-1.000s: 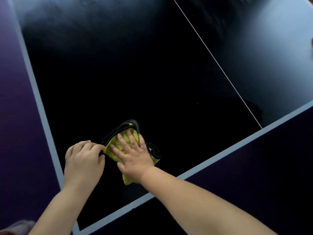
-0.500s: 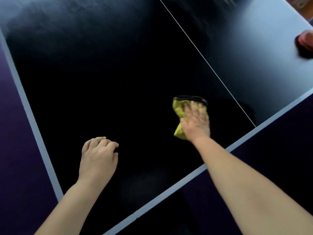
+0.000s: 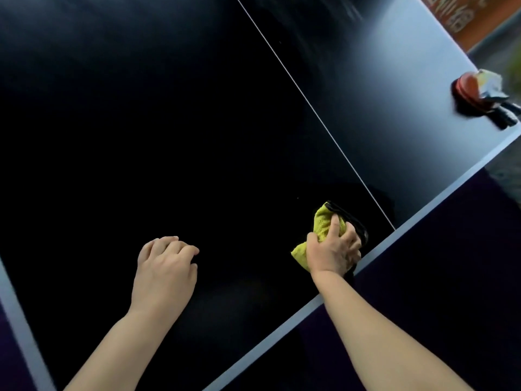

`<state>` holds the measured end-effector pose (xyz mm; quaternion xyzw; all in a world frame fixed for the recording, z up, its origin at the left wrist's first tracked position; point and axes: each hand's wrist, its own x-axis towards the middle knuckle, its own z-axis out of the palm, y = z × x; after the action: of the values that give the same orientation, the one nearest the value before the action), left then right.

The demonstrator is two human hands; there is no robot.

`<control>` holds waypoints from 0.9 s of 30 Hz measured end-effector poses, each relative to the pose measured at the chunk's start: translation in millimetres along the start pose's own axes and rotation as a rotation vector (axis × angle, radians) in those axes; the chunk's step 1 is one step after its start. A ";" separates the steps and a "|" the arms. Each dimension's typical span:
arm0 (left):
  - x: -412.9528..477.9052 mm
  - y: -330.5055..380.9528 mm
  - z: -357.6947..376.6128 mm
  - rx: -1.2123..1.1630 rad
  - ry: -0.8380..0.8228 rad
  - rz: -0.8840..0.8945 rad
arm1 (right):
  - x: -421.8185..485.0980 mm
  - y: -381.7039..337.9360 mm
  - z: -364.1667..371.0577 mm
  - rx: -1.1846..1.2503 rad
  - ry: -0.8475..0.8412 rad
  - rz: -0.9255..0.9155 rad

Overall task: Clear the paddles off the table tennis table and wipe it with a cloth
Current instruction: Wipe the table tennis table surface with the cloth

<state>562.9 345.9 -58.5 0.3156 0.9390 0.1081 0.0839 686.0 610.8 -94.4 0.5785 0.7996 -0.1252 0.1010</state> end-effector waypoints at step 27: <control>171.0 109.5 26.9 0.006 0.090 -0.266 | 317.2 -296.5 -58.2 -0.223 -0.131 -0.919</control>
<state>497.3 539.6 -71.7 0.1834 0.9757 0.1071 0.0545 304.8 826.0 -111.7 0.1413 0.9732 -0.1066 0.1469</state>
